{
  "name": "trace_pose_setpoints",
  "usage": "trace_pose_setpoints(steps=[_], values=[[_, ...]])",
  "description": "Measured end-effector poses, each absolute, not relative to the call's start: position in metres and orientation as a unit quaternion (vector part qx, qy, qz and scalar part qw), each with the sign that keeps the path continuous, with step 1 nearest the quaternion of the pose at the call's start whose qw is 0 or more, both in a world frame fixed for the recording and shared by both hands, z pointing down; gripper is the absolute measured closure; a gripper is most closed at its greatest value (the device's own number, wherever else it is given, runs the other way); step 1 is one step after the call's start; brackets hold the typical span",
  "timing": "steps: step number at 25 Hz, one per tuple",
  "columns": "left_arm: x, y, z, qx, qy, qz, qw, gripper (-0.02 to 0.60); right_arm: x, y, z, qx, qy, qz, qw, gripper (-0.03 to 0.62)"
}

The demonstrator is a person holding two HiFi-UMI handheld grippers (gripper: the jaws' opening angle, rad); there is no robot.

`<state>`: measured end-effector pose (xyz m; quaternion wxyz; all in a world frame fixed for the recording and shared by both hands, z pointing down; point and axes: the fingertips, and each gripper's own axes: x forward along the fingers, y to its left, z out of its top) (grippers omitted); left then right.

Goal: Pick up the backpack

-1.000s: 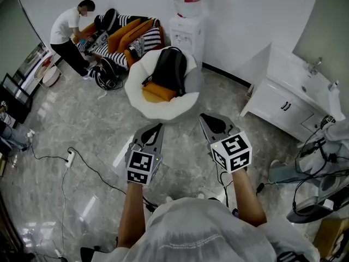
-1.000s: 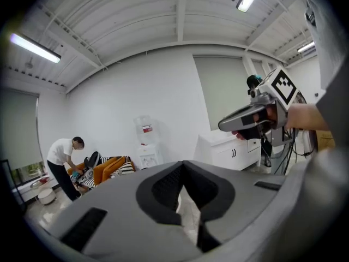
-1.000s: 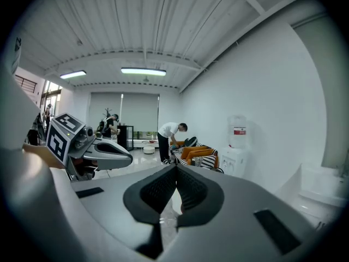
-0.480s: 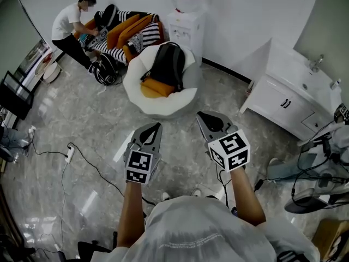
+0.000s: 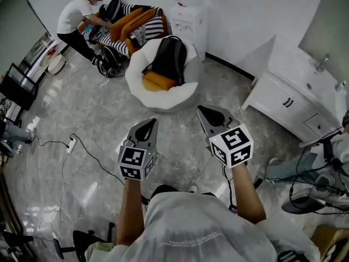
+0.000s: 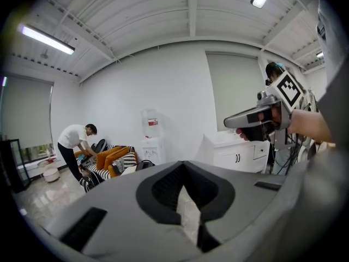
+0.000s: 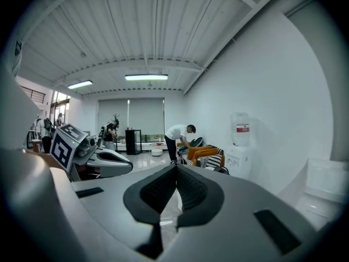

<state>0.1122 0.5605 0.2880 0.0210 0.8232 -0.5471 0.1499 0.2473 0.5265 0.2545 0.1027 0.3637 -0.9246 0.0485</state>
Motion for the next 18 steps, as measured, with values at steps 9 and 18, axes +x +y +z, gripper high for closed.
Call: trace_pose_setpoints(steps=[9,18], values=[[0.109,0.565,0.284,0.812,-0.568,0.13,0.03,0.581,0.259,0.528,0.258,0.373,-0.921,0.052,0.1,0.592],[0.098,0.548,0.29,0.808,-0.576,0.118,0.035,0.581,0.252,0.521,0.265,0.367,-0.922,0.058,0.106,0.592]])
